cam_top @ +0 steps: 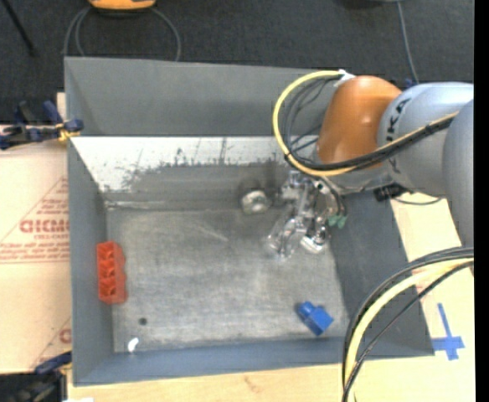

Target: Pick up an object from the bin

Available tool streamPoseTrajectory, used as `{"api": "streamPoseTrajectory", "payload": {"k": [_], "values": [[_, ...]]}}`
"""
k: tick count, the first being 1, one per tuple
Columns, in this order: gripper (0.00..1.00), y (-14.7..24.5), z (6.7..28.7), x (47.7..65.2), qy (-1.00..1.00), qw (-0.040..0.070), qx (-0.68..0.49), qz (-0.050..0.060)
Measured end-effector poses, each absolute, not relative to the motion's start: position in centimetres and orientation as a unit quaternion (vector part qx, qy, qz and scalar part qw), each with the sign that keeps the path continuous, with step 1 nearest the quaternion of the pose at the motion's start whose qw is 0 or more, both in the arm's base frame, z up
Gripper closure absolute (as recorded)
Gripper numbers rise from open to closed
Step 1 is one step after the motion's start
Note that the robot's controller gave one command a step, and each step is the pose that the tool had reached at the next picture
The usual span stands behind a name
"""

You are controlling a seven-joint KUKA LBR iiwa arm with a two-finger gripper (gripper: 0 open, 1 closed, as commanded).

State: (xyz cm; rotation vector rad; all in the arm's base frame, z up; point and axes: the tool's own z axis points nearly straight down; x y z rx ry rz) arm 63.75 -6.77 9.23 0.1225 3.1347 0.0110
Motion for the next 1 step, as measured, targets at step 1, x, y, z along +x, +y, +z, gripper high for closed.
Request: {"api": "streamPoseTrajectory", "payload": {"k": [1], "values": [[0.0, -7.23, 9.24, 63.37, 0.997, 0.008, 0.073, 0.003]]}}
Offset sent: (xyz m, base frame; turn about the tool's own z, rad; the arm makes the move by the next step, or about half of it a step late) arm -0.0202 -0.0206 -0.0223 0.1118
